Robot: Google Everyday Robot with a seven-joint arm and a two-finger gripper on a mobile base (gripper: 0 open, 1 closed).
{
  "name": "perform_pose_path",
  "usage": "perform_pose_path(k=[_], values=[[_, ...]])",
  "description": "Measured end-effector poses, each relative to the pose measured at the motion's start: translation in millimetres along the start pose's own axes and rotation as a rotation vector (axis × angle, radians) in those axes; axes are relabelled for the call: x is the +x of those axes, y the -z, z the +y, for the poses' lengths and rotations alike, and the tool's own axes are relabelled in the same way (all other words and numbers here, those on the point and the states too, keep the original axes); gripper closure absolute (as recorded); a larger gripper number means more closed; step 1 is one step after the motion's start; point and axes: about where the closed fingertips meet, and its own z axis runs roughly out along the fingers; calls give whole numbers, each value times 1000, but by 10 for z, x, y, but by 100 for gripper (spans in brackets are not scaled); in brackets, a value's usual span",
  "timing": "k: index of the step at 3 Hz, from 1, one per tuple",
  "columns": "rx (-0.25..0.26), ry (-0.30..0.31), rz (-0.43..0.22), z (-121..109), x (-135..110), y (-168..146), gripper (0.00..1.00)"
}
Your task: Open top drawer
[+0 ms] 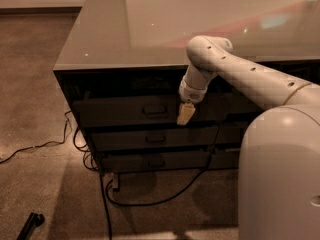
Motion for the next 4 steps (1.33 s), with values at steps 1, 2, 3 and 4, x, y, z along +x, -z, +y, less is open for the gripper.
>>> perform_pose_path(k=[1, 2, 3, 4], values=[[0, 0, 0, 1, -19, 74, 65], [0, 0, 0, 2, -38, 149, 88], [0, 0, 0, 3, -59, 233, 100], [0, 0, 0, 4, -69, 272, 81]])
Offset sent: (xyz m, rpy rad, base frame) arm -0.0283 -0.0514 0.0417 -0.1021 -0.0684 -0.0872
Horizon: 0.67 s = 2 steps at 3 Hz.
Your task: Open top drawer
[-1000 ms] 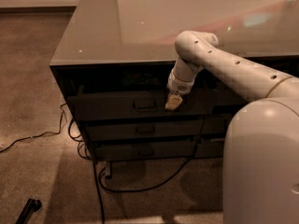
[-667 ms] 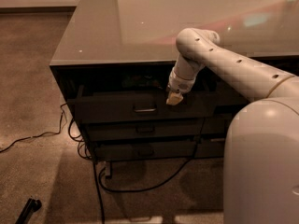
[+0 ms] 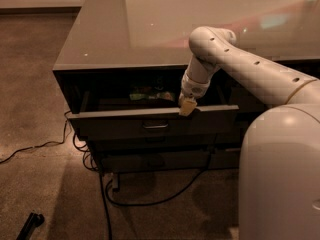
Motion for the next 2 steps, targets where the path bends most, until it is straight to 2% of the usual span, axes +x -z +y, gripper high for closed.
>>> perform_pose_path(k=[2], values=[[0, 0, 0, 0, 0, -1, 35]])
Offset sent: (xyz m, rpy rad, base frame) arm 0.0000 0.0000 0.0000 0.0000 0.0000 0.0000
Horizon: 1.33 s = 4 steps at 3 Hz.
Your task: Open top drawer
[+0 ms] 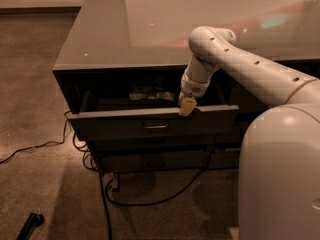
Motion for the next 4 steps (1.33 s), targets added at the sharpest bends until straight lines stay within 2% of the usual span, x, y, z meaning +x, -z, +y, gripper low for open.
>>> perform_pose_path(k=[1, 2, 3, 4], values=[[-5, 0, 1, 6, 7, -31, 12], [-27, 3, 31, 199, 30, -155, 0], [-47, 2, 68, 492, 65, -228, 0], [-40, -16, 105, 812, 105, -139, 0]])
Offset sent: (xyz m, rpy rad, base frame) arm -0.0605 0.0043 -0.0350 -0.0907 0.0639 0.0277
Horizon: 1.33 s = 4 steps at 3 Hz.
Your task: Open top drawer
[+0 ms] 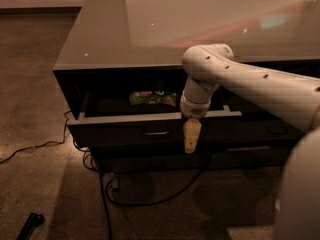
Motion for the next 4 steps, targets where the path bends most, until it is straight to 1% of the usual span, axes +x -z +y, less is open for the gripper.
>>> perform_pose_path(k=[1, 2, 3, 4], values=[[6, -30, 40, 281, 126, 84, 19], [22, -48, 73, 472, 214, 159, 42], [29, -51, 99, 606, 257, 191, 65], [28, -51, 99, 612, 259, 190, 62]])
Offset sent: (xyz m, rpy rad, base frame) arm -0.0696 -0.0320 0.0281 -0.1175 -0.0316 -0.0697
